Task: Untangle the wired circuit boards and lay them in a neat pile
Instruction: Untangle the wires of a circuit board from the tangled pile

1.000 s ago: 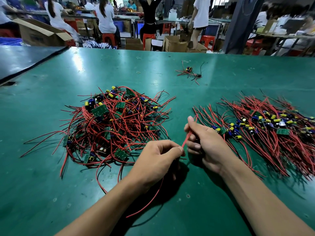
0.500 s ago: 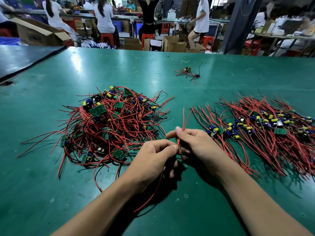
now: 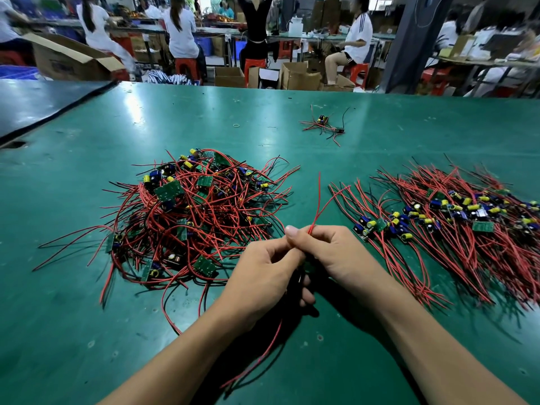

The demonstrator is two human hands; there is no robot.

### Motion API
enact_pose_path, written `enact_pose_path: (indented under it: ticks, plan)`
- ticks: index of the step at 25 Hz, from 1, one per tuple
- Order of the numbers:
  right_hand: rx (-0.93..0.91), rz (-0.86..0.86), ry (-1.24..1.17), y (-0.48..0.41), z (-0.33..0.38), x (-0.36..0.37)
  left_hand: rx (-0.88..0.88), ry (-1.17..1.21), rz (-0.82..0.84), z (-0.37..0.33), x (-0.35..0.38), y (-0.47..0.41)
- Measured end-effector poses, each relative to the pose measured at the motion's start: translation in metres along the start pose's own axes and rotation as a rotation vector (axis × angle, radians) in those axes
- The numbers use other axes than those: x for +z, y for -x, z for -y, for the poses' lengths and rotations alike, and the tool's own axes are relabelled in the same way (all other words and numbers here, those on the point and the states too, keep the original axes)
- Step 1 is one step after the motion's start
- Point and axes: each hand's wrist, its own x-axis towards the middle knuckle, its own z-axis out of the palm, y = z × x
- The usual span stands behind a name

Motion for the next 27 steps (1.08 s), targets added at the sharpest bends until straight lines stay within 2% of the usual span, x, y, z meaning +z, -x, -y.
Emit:
enact_pose_path:
  ticks: [4,6,13,16,19,22,24,27]
  plan:
    - [-0.066,-0.238,0.354,-0.009,-0.004,-0.003,0.012,-0.061,-0.019,0.001,0.0,0.0]
    - [-0.046,-0.287,0.377,-0.013,-0.005,-0.003,0.019,-0.076,-0.026,0.001,0.0,0.0]
    - [-0.001,-0.356,0.091,-0.016,0.004,-0.011,-0.001,-0.121,0.074,-0.005,-0.004,0.004]
    - [0.01,-0.36,-0.126,-0.018,0.01,-0.017,-0.006,-0.126,0.089,-0.006,-0.003,0.005]
    - [0.021,-0.245,-0.462,-0.016,0.02,-0.026,0.006,-0.119,0.091,-0.005,-0.002,0.006]
    - [0.012,-0.098,-0.631,-0.011,0.024,-0.028,0.018,-0.128,0.08,-0.004,-0.001,0.005]
    - [0.003,-0.084,-0.579,-0.012,0.022,-0.026,0.017,-0.132,0.067,-0.003,-0.002,0.005]
    - [-0.006,-0.192,-0.197,-0.014,0.014,-0.018,0.01,-0.119,0.042,-0.002,-0.002,0.005]
